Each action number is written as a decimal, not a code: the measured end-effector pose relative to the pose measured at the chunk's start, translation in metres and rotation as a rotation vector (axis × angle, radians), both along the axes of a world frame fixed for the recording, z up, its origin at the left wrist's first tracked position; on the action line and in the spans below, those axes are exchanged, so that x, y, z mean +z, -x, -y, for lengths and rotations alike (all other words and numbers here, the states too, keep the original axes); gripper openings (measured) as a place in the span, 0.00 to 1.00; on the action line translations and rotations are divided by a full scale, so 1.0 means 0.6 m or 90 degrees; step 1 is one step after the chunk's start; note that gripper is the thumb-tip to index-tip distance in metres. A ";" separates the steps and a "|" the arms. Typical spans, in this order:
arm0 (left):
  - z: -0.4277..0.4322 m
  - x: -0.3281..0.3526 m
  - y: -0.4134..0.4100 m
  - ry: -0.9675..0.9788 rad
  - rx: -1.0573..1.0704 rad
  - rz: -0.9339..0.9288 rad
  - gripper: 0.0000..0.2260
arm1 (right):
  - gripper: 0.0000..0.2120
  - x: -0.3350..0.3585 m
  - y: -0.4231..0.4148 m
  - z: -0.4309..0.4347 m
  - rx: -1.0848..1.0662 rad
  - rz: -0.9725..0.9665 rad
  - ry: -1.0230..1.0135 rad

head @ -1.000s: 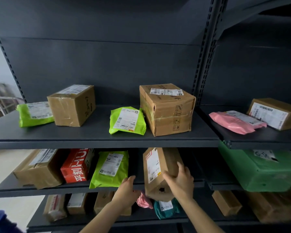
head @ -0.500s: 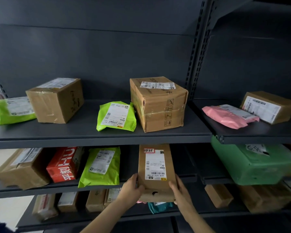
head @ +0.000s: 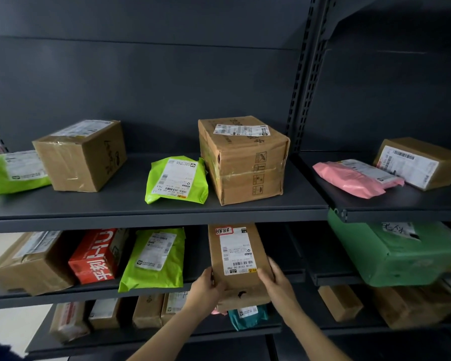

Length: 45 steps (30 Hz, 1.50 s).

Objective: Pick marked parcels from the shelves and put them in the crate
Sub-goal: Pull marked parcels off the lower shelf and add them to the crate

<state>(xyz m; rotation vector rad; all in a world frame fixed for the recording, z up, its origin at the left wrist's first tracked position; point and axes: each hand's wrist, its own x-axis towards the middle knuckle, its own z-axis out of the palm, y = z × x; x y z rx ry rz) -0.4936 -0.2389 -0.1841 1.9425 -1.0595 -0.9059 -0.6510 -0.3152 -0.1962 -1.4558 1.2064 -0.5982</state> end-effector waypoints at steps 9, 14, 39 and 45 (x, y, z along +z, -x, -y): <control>0.039 0.006 0.097 -0.013 -0.005 -0.042 0.24 | 0.31 -0.003 0.026 0.007 -0.185 -0.118 0.131; 0.046 0.000 0.125 -0.031 -0.114 -0.053 0.21 | 0.32 0.003 0.034 -0.017 -0.138 -0.141 0.255; 0.069 -0.005 0.034 0.004 0.047 0.030 0.14 | 0.23 0.029 0.095 0.096 -0.047 -0.291 0.254; 0.109 0.023 -0.009 0.028 0.120 0.042 0.14 | 0.25 0.022 0.084 0.028 -0.131 -0.331 0.274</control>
